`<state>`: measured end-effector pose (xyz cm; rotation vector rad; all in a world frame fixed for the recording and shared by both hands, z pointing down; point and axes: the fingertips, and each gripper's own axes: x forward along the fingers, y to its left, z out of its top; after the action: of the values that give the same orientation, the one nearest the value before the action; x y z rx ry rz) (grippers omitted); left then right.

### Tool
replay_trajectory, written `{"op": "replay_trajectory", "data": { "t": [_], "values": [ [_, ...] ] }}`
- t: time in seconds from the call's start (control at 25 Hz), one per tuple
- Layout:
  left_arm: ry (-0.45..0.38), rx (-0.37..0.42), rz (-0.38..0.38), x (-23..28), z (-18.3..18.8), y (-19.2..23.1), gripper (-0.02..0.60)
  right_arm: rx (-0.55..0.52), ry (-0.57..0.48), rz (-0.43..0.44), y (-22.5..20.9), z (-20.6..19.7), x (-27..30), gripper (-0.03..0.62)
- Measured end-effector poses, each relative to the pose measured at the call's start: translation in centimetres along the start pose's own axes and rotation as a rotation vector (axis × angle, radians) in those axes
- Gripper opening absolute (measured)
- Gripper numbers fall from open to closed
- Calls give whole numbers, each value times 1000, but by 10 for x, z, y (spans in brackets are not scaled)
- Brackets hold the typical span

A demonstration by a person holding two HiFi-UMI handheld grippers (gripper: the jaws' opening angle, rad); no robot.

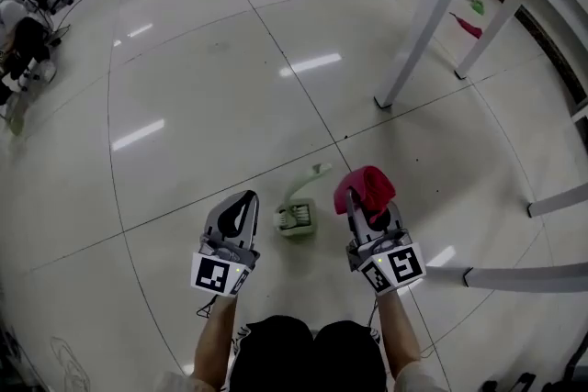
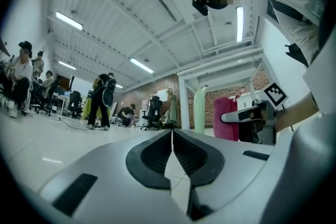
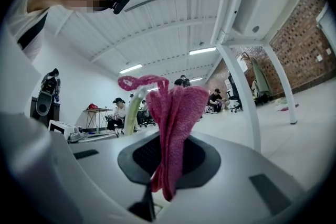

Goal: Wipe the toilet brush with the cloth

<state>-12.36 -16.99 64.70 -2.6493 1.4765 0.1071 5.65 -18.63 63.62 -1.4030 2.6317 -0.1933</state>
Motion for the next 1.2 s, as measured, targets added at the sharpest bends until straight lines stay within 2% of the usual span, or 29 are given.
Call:
{"op": "replay_trajectory", "data": {
  "t": [0.16,0.28,0.52,0.56,0.6,0.72,0.88,1.2],
  "values": [
    [7,-16,-45,-14,-49,-27,3,-19,28,30,4,-58,-11,31],
    [9,-19,-109,-15,-79,-43,5,-49,38,39,1,-94,-12,31],
    [38,-148,-163,-19,-128,-62,8,-38,167,81,-14,-173,-10,31],
    [51,-164,-173,-22,-134,-67,28,-29,185,89,-16,-182,-9,31],
    [67,-177,-183,-24,-141,-73,68,-16,197,96,-20,-189,-7,31],
    [137,-174,-212,-32,-165,-93,71,36,213,120,-29,-203,2,31],
    [207,-164,-246,-41,-190,-107,71,30,258,186,-26,-220,13,31],
    [211,-177,-258,-41,-197,-102,71,37,303,259,-11,-237,11,31]
  ]
}}
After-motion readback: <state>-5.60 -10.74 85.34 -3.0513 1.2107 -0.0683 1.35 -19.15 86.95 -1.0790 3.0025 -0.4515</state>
